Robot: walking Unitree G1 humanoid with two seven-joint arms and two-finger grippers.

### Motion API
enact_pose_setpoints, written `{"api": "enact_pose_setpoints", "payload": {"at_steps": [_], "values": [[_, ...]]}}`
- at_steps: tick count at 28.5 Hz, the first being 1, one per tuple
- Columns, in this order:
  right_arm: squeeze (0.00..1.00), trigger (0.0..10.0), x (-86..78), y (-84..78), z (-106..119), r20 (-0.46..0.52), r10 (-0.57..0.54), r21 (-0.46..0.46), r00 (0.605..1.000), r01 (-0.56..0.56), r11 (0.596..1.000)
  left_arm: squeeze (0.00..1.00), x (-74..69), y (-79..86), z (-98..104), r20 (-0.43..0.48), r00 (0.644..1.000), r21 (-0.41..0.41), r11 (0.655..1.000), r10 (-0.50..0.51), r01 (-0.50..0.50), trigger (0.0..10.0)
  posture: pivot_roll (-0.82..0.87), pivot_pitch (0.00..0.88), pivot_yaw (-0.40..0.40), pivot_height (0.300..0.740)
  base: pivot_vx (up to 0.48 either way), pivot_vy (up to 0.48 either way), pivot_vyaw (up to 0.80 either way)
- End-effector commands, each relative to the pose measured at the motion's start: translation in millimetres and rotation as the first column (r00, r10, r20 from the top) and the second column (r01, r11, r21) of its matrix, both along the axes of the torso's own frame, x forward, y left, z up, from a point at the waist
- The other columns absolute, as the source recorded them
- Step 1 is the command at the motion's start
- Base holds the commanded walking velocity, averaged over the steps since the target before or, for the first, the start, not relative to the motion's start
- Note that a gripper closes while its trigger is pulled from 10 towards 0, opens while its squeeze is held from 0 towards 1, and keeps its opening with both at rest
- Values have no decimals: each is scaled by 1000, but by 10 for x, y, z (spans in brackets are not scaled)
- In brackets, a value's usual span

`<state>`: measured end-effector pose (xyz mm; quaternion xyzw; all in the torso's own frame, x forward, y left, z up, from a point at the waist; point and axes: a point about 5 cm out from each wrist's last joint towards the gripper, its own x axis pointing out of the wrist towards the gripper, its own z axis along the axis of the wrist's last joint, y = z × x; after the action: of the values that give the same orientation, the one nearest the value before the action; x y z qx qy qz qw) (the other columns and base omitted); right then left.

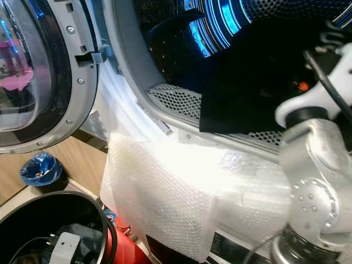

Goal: Clothes washing

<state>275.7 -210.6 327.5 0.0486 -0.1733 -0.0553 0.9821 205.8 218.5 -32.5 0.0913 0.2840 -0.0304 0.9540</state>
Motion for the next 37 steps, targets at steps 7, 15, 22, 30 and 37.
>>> {"api": "enact_pose_setpoints", "payload": {"at_steps": [7, 15, 22, 30, 37], "values": [[0, 10000, -245, -167, -18, 54, 243, -35, 969, -241, 970, 0, -155, 3, -131, -62, 998, 4, 1000, 12, -12, 10000, -82, 80, 4, 740, 0, 0, 0], [0, 10000, -535, 82, -177, -63, 548, -232, 834, -546, 805, 0, -106, 54, -92, -30, 999, 26, 999, 37, -37, 10000, -88, 82, 7, 740, 0, 0, 0], [0, 10000, -670, 44, -172, -130, 564, -318, 815, -573, 755, 0, -112, 65, -97, -37, 999, 28, 999, 36, -35, 10000, -99, 88, 14, 740, 0, 0, 0], [0, 10000, -793, -50, -165, -212, 586, -384, 782, -618, 686, 0, -105, 59, -101, -36, 999, 28, 999, 33, -32, 10000, -103, 89, 14, 740, 0, 0, 0], [0, 10000, -626, -143, 19, -145, 505, -475, 851, -508, 719, 0, -102, 53, -105, -35, 999, 28, 999, 35, -34, 10000, -99, 88, 10, 740, 0, 0, 0]]}}
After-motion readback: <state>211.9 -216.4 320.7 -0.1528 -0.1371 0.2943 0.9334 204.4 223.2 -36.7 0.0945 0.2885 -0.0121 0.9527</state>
